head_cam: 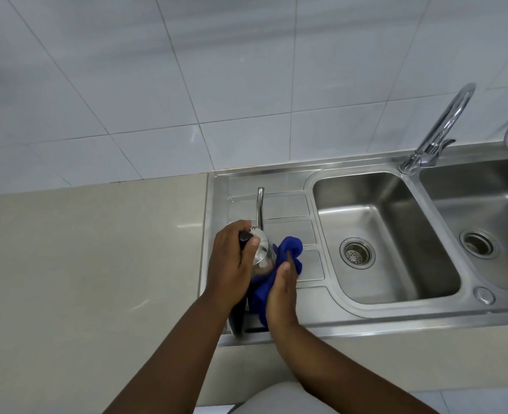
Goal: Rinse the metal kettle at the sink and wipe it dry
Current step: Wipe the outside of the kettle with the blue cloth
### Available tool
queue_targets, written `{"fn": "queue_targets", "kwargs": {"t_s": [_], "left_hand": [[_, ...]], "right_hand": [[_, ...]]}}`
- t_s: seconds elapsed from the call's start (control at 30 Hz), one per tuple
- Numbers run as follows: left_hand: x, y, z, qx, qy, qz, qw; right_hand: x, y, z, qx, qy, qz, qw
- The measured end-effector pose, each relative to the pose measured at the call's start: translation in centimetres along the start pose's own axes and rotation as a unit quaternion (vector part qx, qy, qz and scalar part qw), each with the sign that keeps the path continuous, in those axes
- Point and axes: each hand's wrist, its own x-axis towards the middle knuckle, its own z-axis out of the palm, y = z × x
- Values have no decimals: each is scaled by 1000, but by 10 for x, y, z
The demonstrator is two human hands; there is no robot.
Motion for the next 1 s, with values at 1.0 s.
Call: {"fn": "queue_targets", "kwargs": {"t_s": [1.0], "left_hand": [[9,1,-9,162,-129,25,978]], "right_hand": [[54,-105,-21,-117,-262,-5,958]]}}
